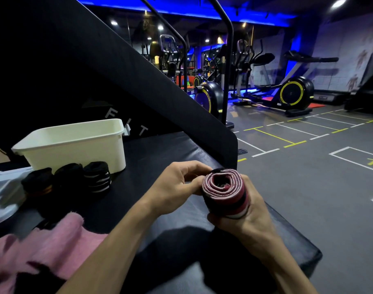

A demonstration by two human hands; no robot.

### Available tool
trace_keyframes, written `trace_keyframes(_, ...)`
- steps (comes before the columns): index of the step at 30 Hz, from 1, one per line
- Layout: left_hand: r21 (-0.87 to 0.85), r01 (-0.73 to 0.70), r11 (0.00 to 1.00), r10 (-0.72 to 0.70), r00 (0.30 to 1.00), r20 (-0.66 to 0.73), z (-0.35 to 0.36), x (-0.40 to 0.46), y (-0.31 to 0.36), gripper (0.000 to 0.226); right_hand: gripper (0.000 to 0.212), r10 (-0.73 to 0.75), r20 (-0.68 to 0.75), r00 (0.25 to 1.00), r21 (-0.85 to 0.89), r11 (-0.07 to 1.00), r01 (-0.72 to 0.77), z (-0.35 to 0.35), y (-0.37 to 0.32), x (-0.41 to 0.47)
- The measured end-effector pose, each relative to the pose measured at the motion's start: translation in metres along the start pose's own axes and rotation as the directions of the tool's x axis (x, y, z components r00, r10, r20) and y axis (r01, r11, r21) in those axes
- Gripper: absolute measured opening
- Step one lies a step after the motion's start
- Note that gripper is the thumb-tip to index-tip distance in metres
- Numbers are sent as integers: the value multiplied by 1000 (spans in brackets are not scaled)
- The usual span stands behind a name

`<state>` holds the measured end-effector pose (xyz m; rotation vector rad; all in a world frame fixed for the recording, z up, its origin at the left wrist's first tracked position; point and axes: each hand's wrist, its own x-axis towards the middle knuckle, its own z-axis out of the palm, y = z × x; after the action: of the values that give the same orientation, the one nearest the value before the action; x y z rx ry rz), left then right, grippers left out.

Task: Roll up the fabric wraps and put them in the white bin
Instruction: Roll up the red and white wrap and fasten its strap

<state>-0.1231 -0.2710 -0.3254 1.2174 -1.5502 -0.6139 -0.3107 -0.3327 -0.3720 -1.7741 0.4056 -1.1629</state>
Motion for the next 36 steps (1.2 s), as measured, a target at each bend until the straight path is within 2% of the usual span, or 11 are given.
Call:
trace_keyframes(3,51,-26,998,26,1000,-4,-5,-1,2,12,74,27,52,998,20,999,-28,1,-1,-1)
trace_keyframes(6,10,-6,1000,6,1000,15,-7,-2,3,9,72,58,106,993,36,997,-62,1,-1,-3)
trace_keyframes(10,-41,55,998,-53,998,40,-9,-2,4,16,73,46,117,992,0,999,-46,1,-4,-8)
trace_keyframes(14,-56,186,981,-175,973,152,-14,-4,5,29,72,64,202,977,-34,998,-58,-3,-11,-11)
trace_keyframes(18,9,247,969,-244,952,186,-12,-6,-1,22,73,83,257,963,-63,996,-69,-5,-8,-9)
trace_keyframes(20,-53,259,965,-249,958,145,-8,-5,-2,19,75,100,203,974,3,995,-103,-3,-3,-7)
trace_keyframes(22,-147,279,949,-265,958,107,-5,-4,-1,19,78,135,134,982,145,977,-154,-2,-1,-5)
trace_keyframes(26,-305,324,896,-296,946,134,-2,-4,2,20,77,217,73,973,293,928,-229,0,2,-2)
trace_keyframes(30,-215,338,916,-317,940,125,-4,-6,5,19,94,276,85,957,399,871,-287,5,7,0)
trace_keyframes(34,-81,300,950,-289,949,122,-2,-7,4,24,79,304,113,946,556,769,-314,12,-4,-1)
trace_keyframes(36,-54,247,968,-238,963,126,-1,-7,5,34,72,330,139,934,523,776,-352,11,-11,-2)
